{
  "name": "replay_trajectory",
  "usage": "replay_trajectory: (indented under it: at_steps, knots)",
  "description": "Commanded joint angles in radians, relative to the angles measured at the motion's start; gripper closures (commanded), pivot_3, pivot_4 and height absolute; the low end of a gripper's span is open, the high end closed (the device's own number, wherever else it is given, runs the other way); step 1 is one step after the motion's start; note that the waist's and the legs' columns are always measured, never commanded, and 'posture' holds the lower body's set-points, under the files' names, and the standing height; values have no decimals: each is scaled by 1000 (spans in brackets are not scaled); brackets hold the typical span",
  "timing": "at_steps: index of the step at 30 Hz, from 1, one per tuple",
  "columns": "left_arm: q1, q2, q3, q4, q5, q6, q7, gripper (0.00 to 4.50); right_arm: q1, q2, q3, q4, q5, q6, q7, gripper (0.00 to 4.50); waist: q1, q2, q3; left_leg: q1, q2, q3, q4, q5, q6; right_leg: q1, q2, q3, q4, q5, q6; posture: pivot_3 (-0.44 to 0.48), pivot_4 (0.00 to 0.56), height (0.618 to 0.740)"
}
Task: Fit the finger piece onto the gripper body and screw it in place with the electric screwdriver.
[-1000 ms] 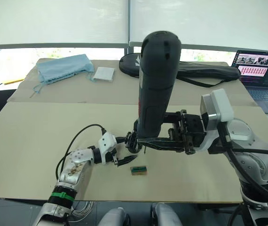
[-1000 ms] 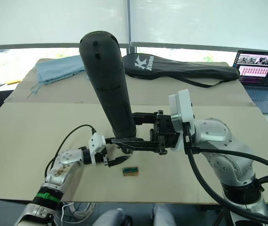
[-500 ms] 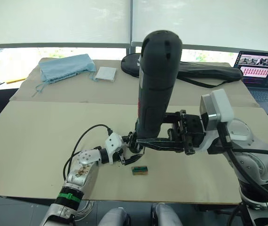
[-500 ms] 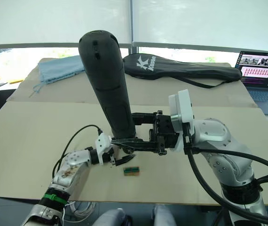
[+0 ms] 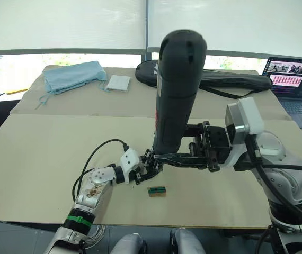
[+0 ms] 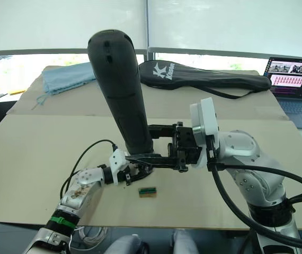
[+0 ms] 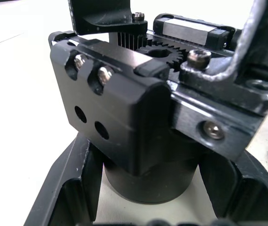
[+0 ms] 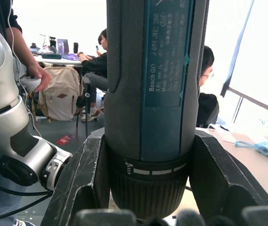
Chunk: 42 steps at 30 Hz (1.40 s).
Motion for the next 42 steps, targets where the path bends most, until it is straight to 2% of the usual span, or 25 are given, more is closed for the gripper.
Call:
replay_trajectory:
  at_steps: [1,11,21,28,29,32,42]
  knots:
    - [2,13,-1,35,7,27,2,2161,-56,25,-13,1,17,-7,-12,2579,-3,0,0,0,0,0,0,0,0,0,0,0,0,0,0,0,150,740]
    - [-14,25,3,80,-18,23,-46,2161,-80,35,-1,22,16,1,10,2579,-5,0,0,0,0,0,0,0,0,0,0,0,0,0,0,0,150,740]
    - [-163,33,12,368,-21,-170,-205,2161,-54,-18,-23,9,32,19,41,2579,-9,0,0,0,0,0,0,0,0,0,0,-1,0,0,0,0,150,740]
    - [-191,21,22,430,-34,-164,-236,2161,-42,-22,-24,-6,36,22,29,2579,-8,0,0,0,0,0,0,0,-1,0,-1,0,1,1,-1,0,150,740]
    - [-189,23,24,430,-32,-163,-236,1156,-41,-22,-25,-8,37,22,27,2579,-9,0,0,0,0,0,0,0,-1,0,-1,0,1,1,-1,0,150,740]
    - [-176,25,36,425,-32,-169,-225,29,-38,-23,-25,-9,38,23,24,2579,-9,0,0,0,0,0,0,0,-1,0,-1,0,1,1,-1,0,150,740]
    - [-70,59,83,264,-66,-161,-199,29,-29,-27,-32,-12,44,27,24,2579,-25,0,0,0,1,0,-1,1,-1,-1,1,1,1,1,-2,0,150,740]
